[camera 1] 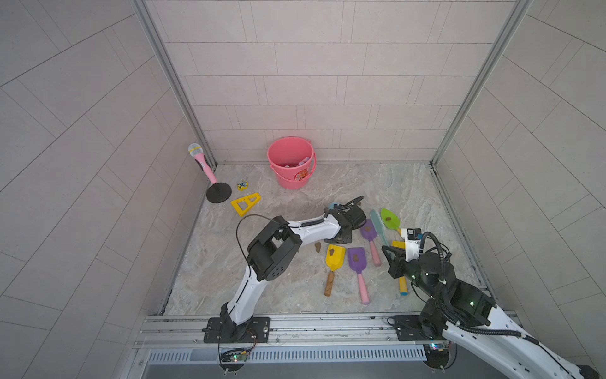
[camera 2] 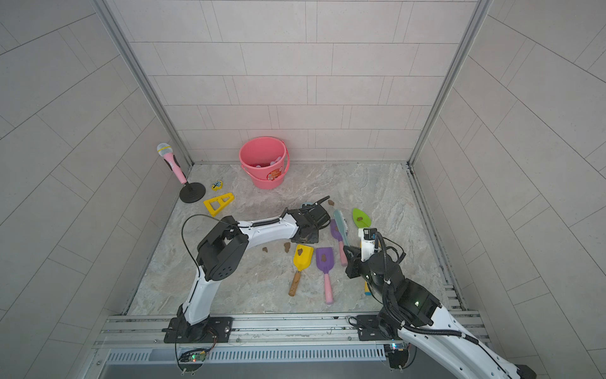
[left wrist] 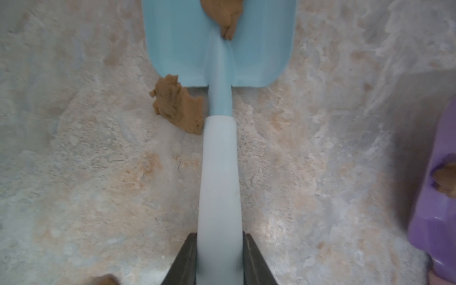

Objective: Brush the soil off the hand trowel and place it into the bucket
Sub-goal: Pick up the hand trowel from the center of the board, then brush off the soil from the hand trowel.

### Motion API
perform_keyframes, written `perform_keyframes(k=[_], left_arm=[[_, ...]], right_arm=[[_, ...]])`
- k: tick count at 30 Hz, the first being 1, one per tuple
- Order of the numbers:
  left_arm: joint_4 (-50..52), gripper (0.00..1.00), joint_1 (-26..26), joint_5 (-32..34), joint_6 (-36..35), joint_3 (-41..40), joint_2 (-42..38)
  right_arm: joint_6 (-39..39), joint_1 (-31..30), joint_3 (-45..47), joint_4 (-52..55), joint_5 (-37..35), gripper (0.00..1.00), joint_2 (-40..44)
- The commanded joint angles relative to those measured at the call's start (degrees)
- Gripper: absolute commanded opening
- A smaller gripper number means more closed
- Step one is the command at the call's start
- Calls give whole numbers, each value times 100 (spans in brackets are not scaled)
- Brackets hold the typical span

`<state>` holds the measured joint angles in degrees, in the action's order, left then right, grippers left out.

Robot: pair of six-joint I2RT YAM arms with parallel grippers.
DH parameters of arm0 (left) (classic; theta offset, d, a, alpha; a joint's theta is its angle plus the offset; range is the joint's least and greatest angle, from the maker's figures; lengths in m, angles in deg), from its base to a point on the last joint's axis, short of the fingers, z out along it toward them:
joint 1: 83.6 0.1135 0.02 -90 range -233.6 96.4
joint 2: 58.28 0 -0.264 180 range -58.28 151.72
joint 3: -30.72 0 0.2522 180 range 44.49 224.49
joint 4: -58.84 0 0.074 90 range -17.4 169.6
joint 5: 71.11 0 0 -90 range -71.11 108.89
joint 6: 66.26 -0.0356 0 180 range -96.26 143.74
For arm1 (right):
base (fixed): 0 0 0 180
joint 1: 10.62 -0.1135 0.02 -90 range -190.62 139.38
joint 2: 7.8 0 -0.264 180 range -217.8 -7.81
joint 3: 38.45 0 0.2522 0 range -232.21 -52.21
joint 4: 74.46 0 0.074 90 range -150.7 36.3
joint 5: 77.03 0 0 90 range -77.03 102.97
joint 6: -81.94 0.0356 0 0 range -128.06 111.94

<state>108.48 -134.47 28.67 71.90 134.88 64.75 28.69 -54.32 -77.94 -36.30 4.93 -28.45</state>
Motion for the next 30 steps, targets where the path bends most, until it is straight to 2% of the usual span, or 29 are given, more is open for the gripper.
perform_keyframes(k=[1,4,10,16,21,27,30], left_arm=[[405,11,177,-54,-127,-79,-420],[560,0,269,-330,-277,-209,-813],[1329,0,297,-714,-641,-263,-1655],[2186,0,297,-753,-1291,-613,-2628],[2633,0,297,-897,-1700,-1111,-3425],[3172,0,297,-717,-2010,-1674,-4295],[3383,0,293,-556,-2134,-1899,-4577]], right_arm=[[82,3,-71,-89,-267,0,-115],[307,21,-172,-67,-597,0,-242],[650,72,-406,-67,-753,0,-370],[675,206,-541,-104,-315,0,-537],[476,399,-754,-498,836,0,-985],[196,499,-1275,-1090,3047,0,-1957],[527,503,-1321,-1443,3918,0,-2474]])
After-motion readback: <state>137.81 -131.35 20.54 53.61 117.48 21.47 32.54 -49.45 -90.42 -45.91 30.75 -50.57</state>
